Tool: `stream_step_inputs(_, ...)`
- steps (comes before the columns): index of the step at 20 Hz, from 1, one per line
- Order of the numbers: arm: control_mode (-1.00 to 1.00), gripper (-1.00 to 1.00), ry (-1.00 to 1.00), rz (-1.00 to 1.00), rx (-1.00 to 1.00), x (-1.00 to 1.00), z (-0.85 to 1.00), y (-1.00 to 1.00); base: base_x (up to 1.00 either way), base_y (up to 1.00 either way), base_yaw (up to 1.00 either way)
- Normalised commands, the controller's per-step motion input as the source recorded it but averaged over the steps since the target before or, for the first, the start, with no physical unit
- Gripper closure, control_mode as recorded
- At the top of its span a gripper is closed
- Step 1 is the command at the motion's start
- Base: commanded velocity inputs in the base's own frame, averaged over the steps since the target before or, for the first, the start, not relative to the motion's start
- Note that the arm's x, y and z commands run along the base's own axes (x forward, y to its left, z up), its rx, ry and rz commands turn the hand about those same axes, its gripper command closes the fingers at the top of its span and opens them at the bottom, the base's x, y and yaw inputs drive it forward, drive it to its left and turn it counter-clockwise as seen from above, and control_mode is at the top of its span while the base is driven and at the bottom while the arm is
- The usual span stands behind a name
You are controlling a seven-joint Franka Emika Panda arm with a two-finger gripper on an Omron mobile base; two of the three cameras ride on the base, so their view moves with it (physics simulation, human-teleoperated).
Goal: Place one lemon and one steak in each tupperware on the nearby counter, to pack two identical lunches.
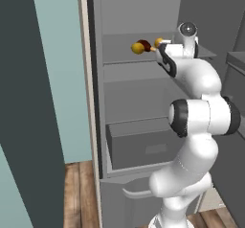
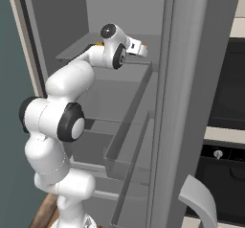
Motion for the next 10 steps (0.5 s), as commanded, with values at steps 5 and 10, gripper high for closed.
stream_step_inputs(5, -1.00, -1.00, 0.00, 0.00, 0.00, 0.42, 0.00, -0.01, 0.00, 0.00, 0.00)
stream_step_inputs(10, -1.00, -1.00, 0.00, 0.00, 0.00, 0.30, -0.11, -0.06, 0.00, 0.00, 0.00)
